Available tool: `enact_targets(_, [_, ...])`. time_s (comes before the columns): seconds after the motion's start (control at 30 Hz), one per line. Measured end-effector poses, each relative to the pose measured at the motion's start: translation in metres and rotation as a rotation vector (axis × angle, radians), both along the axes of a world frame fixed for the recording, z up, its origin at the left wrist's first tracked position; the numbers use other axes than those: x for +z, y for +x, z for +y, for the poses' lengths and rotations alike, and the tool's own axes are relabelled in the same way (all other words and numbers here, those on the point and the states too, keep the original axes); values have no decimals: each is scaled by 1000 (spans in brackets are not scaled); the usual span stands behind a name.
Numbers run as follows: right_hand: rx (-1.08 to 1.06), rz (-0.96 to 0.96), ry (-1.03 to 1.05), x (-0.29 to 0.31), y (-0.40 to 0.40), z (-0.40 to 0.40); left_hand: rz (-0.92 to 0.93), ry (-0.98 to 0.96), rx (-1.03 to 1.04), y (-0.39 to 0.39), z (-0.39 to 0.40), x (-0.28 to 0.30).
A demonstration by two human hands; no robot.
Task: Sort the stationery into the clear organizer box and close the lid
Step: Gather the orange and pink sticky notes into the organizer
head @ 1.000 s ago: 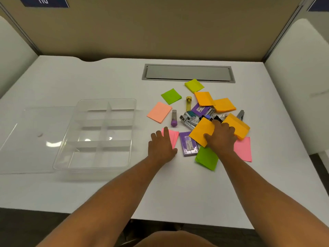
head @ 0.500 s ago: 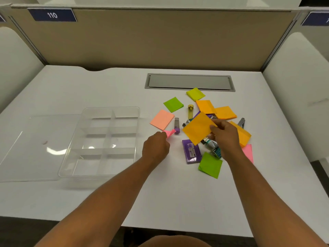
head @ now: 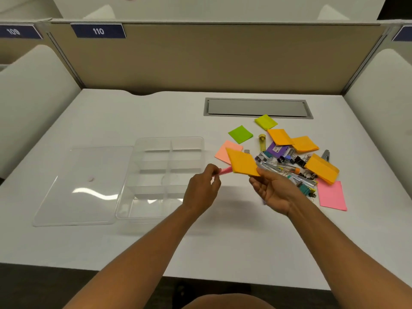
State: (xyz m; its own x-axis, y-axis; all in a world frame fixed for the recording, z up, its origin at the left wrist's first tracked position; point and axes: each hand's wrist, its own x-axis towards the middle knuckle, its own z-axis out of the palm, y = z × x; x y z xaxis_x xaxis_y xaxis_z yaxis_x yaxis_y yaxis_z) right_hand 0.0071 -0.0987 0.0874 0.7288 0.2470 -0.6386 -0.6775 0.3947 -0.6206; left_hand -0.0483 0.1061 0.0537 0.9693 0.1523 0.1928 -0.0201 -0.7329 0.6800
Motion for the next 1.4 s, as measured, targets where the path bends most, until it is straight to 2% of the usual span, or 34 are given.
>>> enact_targets(0.27, [-1, 39, -133, -12, -46, 36, -247, 19, -189, -39, 43, 3])
enact_targets(0.47, [3, 56, -227, -18, -76, 75, -326, 13, -249, -62, 62, -2])
enact_targets(0.67, [-59, -52, -301, -25, -96, 110, -347, 14, -336, -80, 87, -9])
enact_targets(0.73, [-61, -99, -330, -26, -99, 119, -352, -68, -289, -88, 93, -10])
enact_targets(0.83, [-52, -151, -360, -26, -100, 133, -314, -267, -60, -99, 101, -8])
enact_targets(0.93, [-18, -226, -393, -26, -101, 149, -105, -591, 212, -100, 115, -2])
enact_targets(1.0, [12, -267, -425, -27, -104, 165, 57, -786, 273, -98, 129, -3])
enact_targets(1.03, [29, -282, -440, -27, -106, 172, 109, -810, 288, -98, 136, -5])
enact_targets(1.13, [125, -306, -465, -26, -113, 189, 130, -643, 379, -101, 153, -8])
enact_targets(1.2, [228, -300, -465, -25, -115, 196, 119, -601, 446, -104, 164, -8])
enact_targets(1.3, [382, -309, -476, -22, -109, 199, 118, -576, 447, -105, 177, -8])
enact_targets(1.4, [518, -353, -501, -18, -100, 201, 104, -451, 428, -108, 186, -8])
